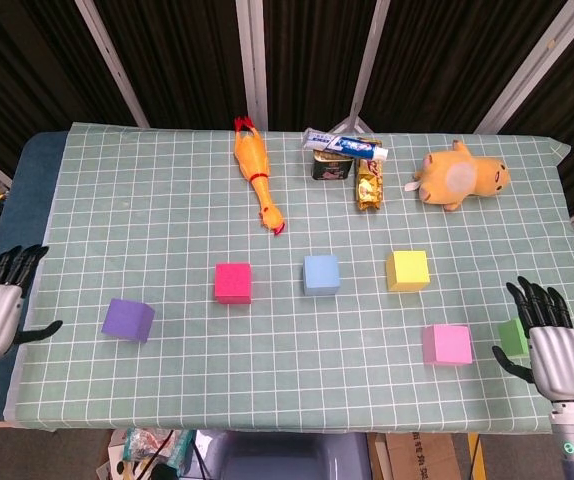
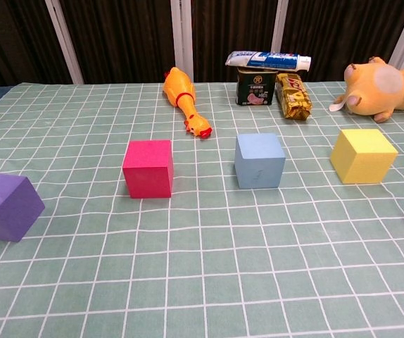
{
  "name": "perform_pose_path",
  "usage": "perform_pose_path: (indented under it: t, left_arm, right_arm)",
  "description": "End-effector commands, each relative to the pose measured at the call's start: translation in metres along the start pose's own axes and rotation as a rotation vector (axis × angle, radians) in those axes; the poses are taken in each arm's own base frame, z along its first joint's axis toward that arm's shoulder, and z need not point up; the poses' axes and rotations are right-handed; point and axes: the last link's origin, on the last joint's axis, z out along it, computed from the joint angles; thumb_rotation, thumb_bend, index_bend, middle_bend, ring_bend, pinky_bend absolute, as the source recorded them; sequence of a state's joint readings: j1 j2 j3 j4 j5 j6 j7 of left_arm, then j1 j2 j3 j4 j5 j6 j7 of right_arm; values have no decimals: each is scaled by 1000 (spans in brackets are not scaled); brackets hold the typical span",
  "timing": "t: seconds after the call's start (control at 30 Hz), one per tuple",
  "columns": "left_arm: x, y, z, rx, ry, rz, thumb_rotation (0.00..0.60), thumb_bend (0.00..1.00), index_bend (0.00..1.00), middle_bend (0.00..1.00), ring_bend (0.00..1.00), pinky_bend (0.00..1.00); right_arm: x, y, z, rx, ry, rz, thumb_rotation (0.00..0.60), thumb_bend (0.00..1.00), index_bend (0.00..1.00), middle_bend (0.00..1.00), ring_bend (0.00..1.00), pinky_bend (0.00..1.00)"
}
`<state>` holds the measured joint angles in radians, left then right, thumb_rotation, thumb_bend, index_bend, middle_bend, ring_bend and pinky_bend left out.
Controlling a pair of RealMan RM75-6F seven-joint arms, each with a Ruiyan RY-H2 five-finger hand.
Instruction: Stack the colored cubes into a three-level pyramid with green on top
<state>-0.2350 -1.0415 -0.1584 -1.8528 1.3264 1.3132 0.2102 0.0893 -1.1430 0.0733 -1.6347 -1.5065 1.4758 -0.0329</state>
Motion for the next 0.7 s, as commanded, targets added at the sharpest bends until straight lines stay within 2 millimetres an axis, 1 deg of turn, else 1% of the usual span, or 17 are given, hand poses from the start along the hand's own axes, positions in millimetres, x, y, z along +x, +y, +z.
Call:
perform_pose_path:
  t: [0.03, 0.1, 0.2, 0.37, 0.47, 0.5, 0.57, 0.7]
  left_arm:
    - [18, 39, 36, -62, -43, 29, 600, 121, 0, 165, 23, 118]
    - [19, 54, 46, -83, -69, 37, 600, 121, 0, 183, 27, 123]
    - [18, 71, 58, -105, -98, 53, 600, 123, 0, 184, 27, 123]
    - [10, 100, 74, -140, -150, 76, 600, 146, 0, 189, 28, 123]
    - [1, 123, 86, -172, -180, 107, 600, 147, 0, 191, 27, 123]
    - [0, 126, 88, -171, -184, 112, 600, 147, 0, 192, 27, 123]
    - [-8, 138, 93, -176, -203, 126, 600, 147, 0, 194, 28, 123]
    - [-21, 156, 100, -175, -231, 140, 600, 147, 0, 205, 28, 123]
  right_arm:
    - [0, 0, 0, -4, -3, 10, 600, 264, 0, 0, 0, 0]
    - [1, 1, 1, -10, -2, 18, 600, 264, 0, 0, 0, 0]
    - [1, 3, 2, -19, -1, 34, 600, 265, 0, 0, 0, 0]
    - [2, 6, 4, -33, -1, 56, 600, 264, 0, 0, 0, 0]
    - [3, 7, 6, -37, 2, 75, 600, 265, 0, 0, 0, 0]
    - [3, 7, 6, -37, 2, 77, 600, 264, 0, 0, 0, 0]
    - [3, 8, 6, -38, 0, 89, 600, 264, 0, 0, 0, 0]
    - [3, 8, 7, -36, 2, 104, 600, 265, 0, 0, 0, 0]
